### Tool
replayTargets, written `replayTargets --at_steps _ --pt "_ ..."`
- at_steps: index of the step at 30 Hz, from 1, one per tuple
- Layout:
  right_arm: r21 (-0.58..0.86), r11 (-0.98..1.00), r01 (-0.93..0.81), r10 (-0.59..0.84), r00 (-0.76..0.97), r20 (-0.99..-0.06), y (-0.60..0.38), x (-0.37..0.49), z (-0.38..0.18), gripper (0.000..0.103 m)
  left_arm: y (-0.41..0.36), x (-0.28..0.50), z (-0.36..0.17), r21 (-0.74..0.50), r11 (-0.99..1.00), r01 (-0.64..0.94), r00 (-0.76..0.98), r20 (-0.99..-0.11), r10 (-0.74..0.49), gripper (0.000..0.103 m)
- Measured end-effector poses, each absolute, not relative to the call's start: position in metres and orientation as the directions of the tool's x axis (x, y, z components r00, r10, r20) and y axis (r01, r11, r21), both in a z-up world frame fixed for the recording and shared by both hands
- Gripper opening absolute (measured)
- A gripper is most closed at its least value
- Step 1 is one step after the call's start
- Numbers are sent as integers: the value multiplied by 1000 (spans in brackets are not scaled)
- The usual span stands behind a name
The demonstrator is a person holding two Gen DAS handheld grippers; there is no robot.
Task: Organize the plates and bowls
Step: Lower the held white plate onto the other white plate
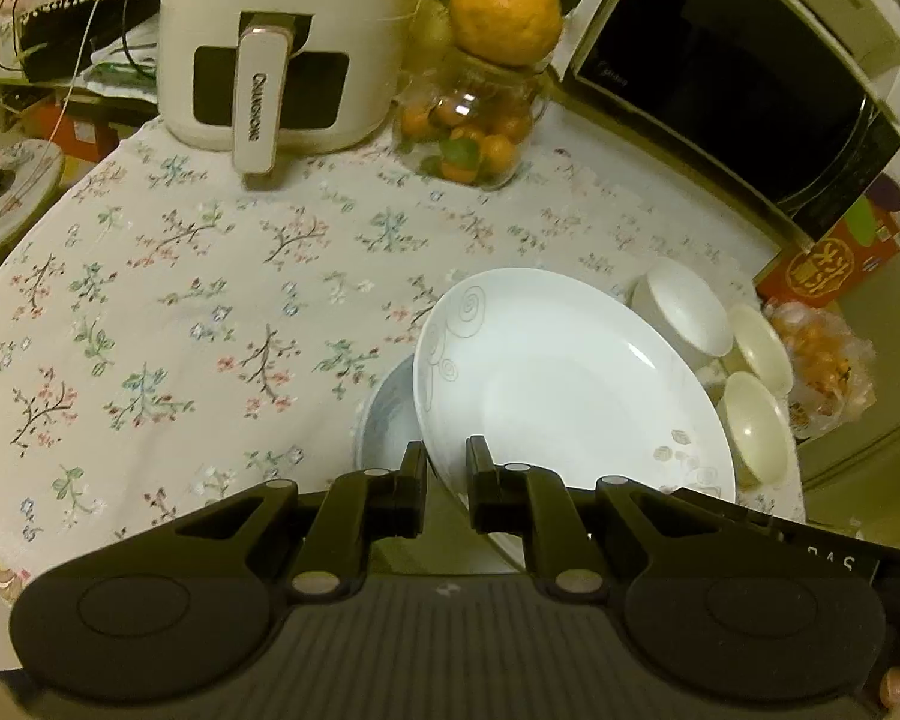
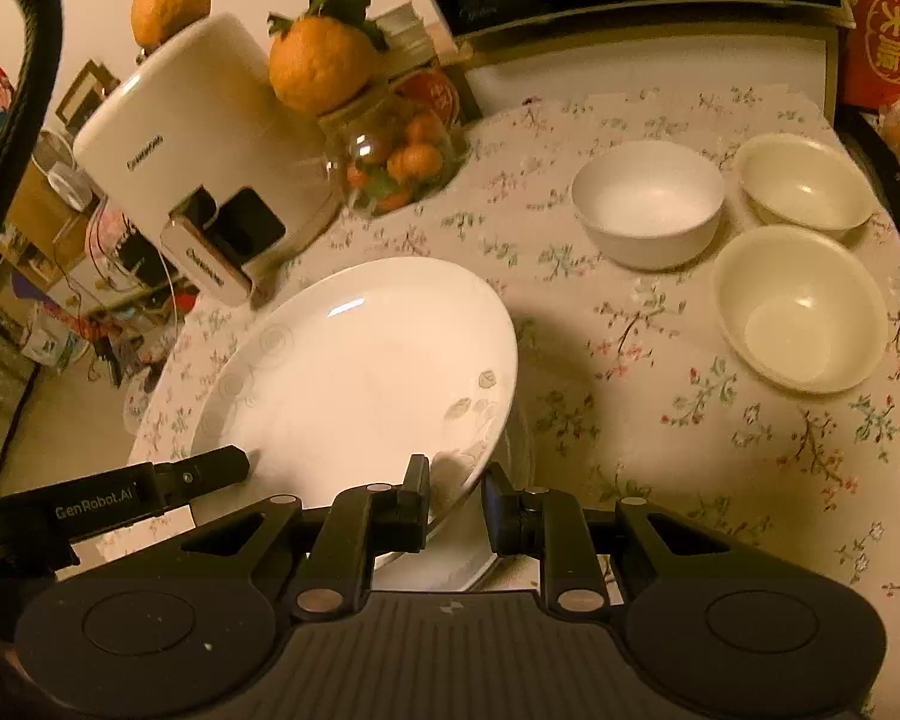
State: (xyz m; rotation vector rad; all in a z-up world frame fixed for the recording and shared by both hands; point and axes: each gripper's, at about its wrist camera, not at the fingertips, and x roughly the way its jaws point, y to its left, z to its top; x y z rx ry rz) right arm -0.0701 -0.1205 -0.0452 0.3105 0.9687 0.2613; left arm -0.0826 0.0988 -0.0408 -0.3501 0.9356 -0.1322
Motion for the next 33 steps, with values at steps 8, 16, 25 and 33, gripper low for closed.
replayTargets --at_steps 8,16,25,33 --pt "360 929 -82 349 513 -784 -112 -73 -53 19 101 -84 -45 -328 943 -48 578 -780 -241 11" --pt "345 935 -78 337 495 -801 -107 -76 -55 19 100 -86 -49 -308 950 -49 570 -790 -227 12" --pt "335 940 -70 326 484 -812 -103 -76 -58 19 97 -86 -53 -286 957 -53 561 -801 -209 12" --pt "325 943 -69 317 476 -821 -102 -74 -60 19 95 -85 -56 -268 962 -53 553 -810 -195 13"
